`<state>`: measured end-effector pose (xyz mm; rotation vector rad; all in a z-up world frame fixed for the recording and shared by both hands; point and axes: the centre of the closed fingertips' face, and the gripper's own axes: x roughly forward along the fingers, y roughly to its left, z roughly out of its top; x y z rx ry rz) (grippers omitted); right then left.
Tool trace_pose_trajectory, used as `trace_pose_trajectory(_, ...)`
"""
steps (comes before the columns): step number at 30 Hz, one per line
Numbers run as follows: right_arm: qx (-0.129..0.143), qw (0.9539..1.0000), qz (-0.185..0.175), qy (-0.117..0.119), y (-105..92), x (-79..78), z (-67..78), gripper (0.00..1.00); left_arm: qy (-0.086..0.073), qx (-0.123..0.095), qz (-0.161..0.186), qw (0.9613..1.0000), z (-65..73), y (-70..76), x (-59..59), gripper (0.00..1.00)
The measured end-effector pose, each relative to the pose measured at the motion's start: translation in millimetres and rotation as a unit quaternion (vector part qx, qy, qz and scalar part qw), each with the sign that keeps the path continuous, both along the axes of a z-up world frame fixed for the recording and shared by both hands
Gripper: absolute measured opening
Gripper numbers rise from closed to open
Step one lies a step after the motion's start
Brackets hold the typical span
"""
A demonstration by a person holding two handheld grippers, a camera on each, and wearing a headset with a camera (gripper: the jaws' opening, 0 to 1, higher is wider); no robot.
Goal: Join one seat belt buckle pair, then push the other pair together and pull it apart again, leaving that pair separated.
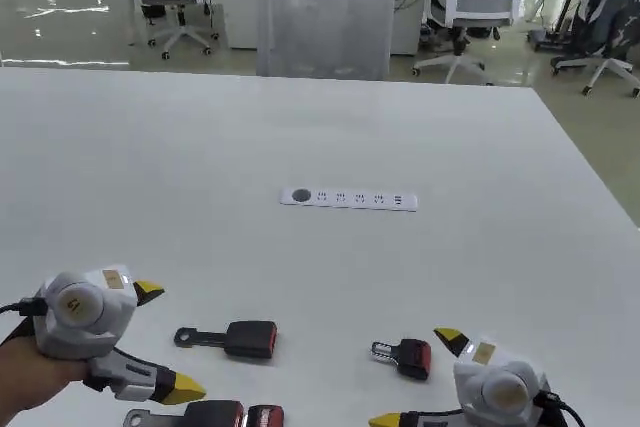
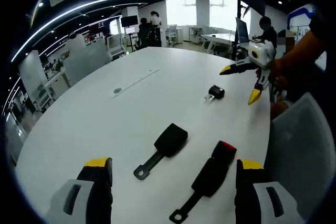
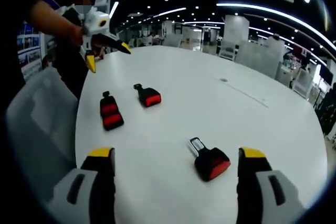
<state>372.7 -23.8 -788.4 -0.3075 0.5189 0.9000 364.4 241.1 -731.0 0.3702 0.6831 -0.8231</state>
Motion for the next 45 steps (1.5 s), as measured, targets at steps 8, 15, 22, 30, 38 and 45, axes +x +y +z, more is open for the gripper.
trace_pose_trajectory(8, 0.008, 0.9999, -0.008, -0.005, 11.2, -27.3, 10.8, 1.00, -0.011, -0.042, 0.001, 0.9990, -4.7, 7.5, -25.6, 1.00)
trace_pose_trajectory(15, -0.002, 0.9996, -0.026, -0.003, 10.1, -50.9, 13.0, 1.00, -0.003, -0.061, -0.017, 0.9980, -12.6, 16.3, -44.8, 1.00)
trace_pose_trajectory(22, 0.001, 0.9981, -0.061, -0.001, 3.9, -65.3, 15.4, 1.00, -0.007, -0.086, -0.013, 0.9962, -10.8, 27.4, -59.4, 1.00)
trace_pose_trajectory(30, 0.022, 0.9969, -0.071, -0.025, 14.7, -67.4, 26.2, 1.00, -0.013, -0.128, 0.020, 0.9915, -2.2, 34.2, -66.4, 1.00)
trace_pose_trajectory(38, 0.027, 0.9974, -0.062, -0.024, 26.3, -65.9, 30.4, 1.00, -0.010, -0.129, 0.022, 0.9913, -2.1, 31.4, -67.4, 1.00)
trace_pose_trajectory(45, 0.035, 0.9970, -0.066, -0.023, 26.3, -65.4, 31.0, 1.00, -0.013, -0.144, 0.033, 0.9890, 4.9, 28.6, -62.5, 1.00)
